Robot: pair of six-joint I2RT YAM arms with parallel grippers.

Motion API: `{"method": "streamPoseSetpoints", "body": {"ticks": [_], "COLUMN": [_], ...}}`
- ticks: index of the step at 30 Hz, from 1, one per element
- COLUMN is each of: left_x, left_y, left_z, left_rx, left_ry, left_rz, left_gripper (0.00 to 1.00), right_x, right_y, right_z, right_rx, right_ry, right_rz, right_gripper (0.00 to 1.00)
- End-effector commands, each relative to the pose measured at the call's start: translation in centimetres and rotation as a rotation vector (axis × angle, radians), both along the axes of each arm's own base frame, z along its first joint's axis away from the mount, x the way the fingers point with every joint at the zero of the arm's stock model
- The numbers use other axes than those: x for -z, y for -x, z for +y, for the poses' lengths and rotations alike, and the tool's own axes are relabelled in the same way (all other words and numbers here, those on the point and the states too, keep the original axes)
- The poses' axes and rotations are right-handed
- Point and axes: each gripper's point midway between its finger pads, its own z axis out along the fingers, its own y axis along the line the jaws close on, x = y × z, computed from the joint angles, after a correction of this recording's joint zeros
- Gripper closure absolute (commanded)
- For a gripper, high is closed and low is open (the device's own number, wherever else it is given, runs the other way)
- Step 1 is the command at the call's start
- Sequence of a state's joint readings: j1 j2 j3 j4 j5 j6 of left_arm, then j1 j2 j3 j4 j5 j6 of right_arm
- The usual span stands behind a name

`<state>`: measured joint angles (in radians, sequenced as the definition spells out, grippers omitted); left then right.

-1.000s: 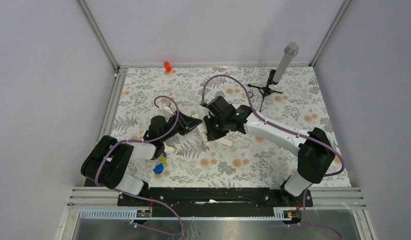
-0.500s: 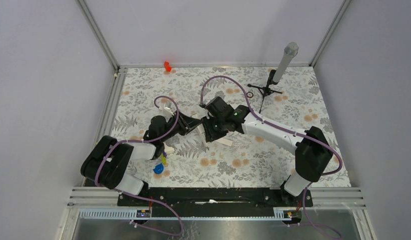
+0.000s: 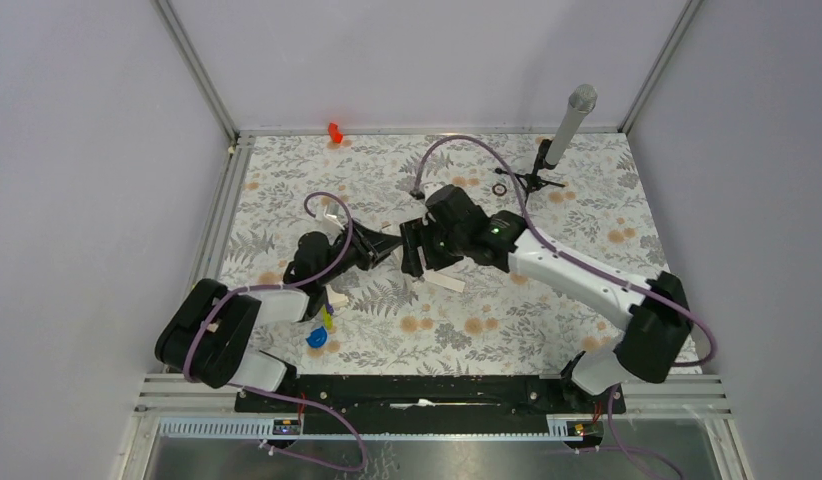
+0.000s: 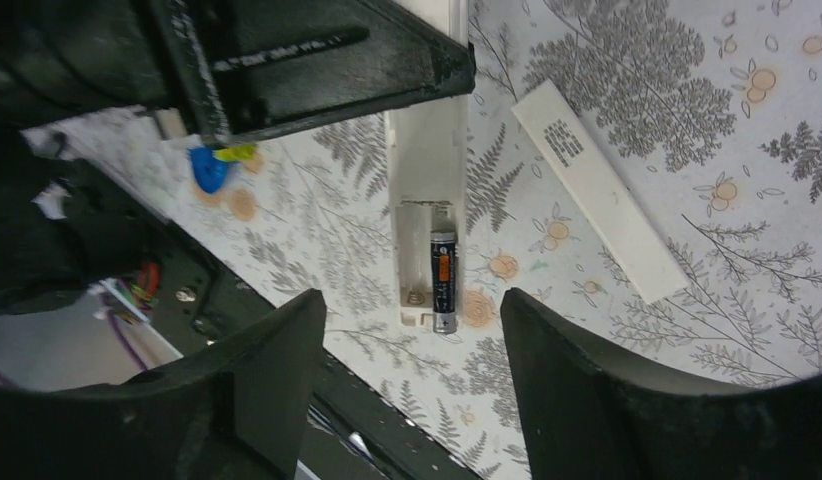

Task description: Load the batteries into the remote control

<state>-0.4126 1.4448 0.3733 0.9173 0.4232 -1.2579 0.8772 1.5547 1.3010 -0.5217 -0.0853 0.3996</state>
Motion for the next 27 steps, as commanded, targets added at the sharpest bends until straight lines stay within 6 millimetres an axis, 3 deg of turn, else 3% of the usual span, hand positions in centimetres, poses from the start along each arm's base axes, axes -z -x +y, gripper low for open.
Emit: {"method": "streamPoseSetpoints", "body": {"ticks": [1, 6, 10, 16, 27], "left_x": [-5.9, -7.9, -10.8, -13.3, -12.6], "left_y": [0.6, 1.1, 1.8, 1.9, 1.0], "left_z": [0.3, 0.6, 0.7, 0.8, 1.2], "left_rx": [-0.018, -0.037, -0.038, -0.041, -0.103], "left_ry": [0.161, 0.203, 0.246, 0.366, 0.460], "left_rz": [-0.091, -0.030, -0.021, 0.066, 0.245], "left_gripper": [1.00, 1.00, 1.00, 1.00, 1.00], "right_x": [-7.3, -11.3, -13.7, -15.0, -15.1], "right_y": [-0.2, 0.1, 0.2, 0.4, -0.1], "right_z": [0.5, -0.1, -0.3, -0.3, -1.2], "right_rx": [0.081, 0.167, 0.212, 0.236, 0.353], "right_ry": [-0.245, -0.428, -0.558, -0.660, -0.740], "right_rz": [-0.134, -0.185, -0.217, -0.220, -0.193], "right_gripper": [0.24, 0.18, 0.17, 0.16, 0.16]}}
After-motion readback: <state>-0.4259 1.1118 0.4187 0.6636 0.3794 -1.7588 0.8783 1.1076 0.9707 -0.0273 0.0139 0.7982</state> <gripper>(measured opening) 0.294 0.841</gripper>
